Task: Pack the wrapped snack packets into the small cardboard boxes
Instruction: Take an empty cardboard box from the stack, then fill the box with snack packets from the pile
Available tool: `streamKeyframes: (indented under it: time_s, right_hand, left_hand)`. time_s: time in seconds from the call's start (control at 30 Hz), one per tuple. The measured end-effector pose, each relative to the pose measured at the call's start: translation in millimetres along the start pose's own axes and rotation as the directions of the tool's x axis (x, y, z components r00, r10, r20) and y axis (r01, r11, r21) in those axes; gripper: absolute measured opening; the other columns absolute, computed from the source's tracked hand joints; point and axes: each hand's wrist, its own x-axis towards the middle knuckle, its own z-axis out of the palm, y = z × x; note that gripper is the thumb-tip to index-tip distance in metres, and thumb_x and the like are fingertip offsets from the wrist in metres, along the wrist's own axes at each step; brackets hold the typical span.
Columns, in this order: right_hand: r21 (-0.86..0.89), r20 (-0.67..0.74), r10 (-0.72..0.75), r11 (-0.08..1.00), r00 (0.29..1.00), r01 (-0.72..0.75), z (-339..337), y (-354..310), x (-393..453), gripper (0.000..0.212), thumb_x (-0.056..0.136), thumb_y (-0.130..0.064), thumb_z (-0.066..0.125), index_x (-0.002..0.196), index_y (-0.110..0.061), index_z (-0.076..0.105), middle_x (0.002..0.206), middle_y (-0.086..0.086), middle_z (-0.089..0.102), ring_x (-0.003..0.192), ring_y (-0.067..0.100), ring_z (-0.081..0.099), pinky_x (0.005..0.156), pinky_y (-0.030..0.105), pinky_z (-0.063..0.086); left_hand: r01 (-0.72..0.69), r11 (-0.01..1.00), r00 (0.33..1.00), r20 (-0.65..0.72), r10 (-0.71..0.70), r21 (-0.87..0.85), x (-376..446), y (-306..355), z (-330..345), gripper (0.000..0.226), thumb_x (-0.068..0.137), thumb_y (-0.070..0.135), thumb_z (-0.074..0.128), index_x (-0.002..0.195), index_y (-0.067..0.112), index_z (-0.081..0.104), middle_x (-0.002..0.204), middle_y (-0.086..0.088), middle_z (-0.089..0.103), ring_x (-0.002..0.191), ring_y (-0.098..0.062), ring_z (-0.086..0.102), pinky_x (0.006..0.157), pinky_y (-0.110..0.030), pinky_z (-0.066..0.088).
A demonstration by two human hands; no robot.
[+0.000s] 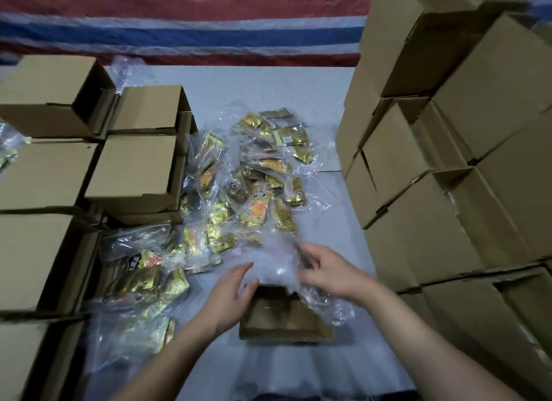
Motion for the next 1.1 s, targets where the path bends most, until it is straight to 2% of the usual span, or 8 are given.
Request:
streamKeyframes:
  time_s: [0.13,0.2,0.3,0.47,0.63,0.83,0.97,1.1]
  right_hand:
    - [-0.531,0.242,0.073,0.845,0.968,0.069,26,15,15,0.025,0.082,-0.029,0.069,0.106,-0.024,0.062,0.1,-0.005,0.069,0.094,0.013,0.065,0.088,0.036,0.053]
    - [-0.615,0.342,0.192,0.786,0.92,0.065,36,23,24,0.015,0.081,-0.034,0.067,0.092,-0.027,0.059,0.086,-0.009,0.065,0.081,0.013,0.062,0.073,0.032,0.052]
    - [-0.704,0.394,0.298,0.706,0.87,0.077,50,36,41,0.013,0.085,-0.033,0.063,0.095,-0.028,0.058,0.093,-0.005,0.064,0.085,0.018,0.06,0.071,0.029,0.047]
    - [-0.765,0.364,0.281,0.635,0.888,0.113,68,60,61,0.047,0.086,-0.035,0.066,0.129,-0.022,0.053,0.128,0.007,0.062,0.113,0.028,0.059,0.099,0.038,0.047]
    - [-0.913,0.181,0.346,0.406,0.921,0.027,69,96,64,0.07,0.087,-0.044,0.064,0.149,-0.028,0.034,0.137,0.007,0.056,0.124,0.033,0.054,0.101,0.039,0.046]
    - [-0.732,0.177,0.332,0.673,0.927,-0.101,65,97,58,0.043,0.082,-0.039,0.07,0.121,-0.025,0.061,0.124,0.0,0.066,0.108,0.021,0.062,0.092,0.029,0.049]
    - [-0.711,0.165,0.366,0.688,0.916,-0.146,58,90,62,0.027,0.094,-0.035,0.052,0.097,-0.015,0.07,0.108,0.007,0.071,0.099,0.025,0.063,0.084,0.031,0.049]
    - [-0.77,0.25,0.567,0.608,0.785,-0.194,79,97,70,0.047,0.102,-0.038,0.034,0.138,-0.013,0.052,0.144,0.013,0.051,0.13,0.029,0.049,0.107,0.034,0.036]
  left_hand:
    - [0.112,0.906,0.993,0.023,-0.112,-0.408,-1,-21,19,0.03,0.104,0.034,0.042,0.095,0.025,0.069,0.099,0.01,0.07,0.097,-0.005,0.065,0.086,-0.019,0.044]
    - [0.121,0.894,0.992,0.032,-0.119,-0.432,4,-24,19,0.034,0.103,0.037,0.04,0.09,0.023,0.068,0.092,0.004,0.069,0.087,-0.002,0.064,0.085,-0.024,0.046]
    - [0.094,0.944,0.996,0.04,-0.086,-0.316,8,-23,19,0.036,0.106,0.037,0.035,0.092,0.022,0.065,0.09,0.005,0.068,0.082,0.007,0.06,0.075,-0.009,0.04]
    - [0.068,0.951,0.997,-0.012,-0.075,-0.302,12,-30,22,0.037,0.106,0.035,0.033,0.096,0.018,0.064,0.094,0.003,0.067,0.087,0.003,0.059,0.072,-0.002,0.037]
    - [0.024,0.955,1.0,-0.004,-0.026,-0.296,8,-37,28,0.035,0.105,0.038,0.034,0.095,0.022,0.064,0.093,0.006,0.066,0.088,0.006,0.057,0.074,-0.003,0.037]
    - [0.017,0.957,1.0,-0.013,-0.021,-0.288,12,-37,33,0.034,0.105,0.038,0.034,0.092,0.023,0.061,0.09,0.004,0.064,0.087,0.001,0.057,0.074,-0.007,0.038]
    - [0.021,0.955,0.999,-0.023,-0.029,-0.297,13,-38,31,0.035,0.106,0.038,0.034,0.096,0.021,0.063,0.093,0.005,0.064,0.088,0.002,0.057,0.076,-0.005,0.038]
    - [0.023,0.957,1.0,-0.013,-0.028,-0.29,12,-35,31,0.034,0.106,0.038,0.034,0.095,0.022,0.062,0.093,0.006,0.064,0.089,0.001,0.057,0.077,-0.008,0.039]
